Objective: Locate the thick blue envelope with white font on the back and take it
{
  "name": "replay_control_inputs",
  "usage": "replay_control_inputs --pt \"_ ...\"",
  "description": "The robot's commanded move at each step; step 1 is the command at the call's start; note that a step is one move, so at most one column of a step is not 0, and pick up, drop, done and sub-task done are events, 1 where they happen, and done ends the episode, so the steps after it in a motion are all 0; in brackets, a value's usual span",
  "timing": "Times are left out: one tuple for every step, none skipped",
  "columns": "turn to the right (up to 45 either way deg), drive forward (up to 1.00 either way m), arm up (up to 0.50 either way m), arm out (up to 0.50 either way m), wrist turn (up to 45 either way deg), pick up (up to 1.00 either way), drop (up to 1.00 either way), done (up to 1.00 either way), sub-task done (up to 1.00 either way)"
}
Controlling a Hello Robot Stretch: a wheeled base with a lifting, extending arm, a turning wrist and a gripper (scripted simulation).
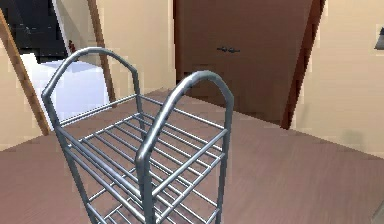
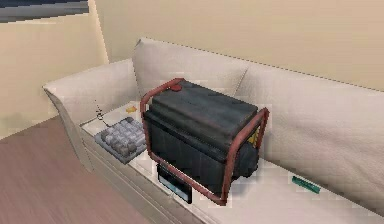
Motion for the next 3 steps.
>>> replay_control_inputs --pt "0.0 0.0 0.0 0.3 0.0 0.0 0.0 0.0 0.0" --pt "0.0 0.0 0.0 0.0 45.0 0.0 0.0 0.0 0.0" --pt "0.0 0.0 0.0 0.0 45.0 0.0 0.0 0.0 0.0"
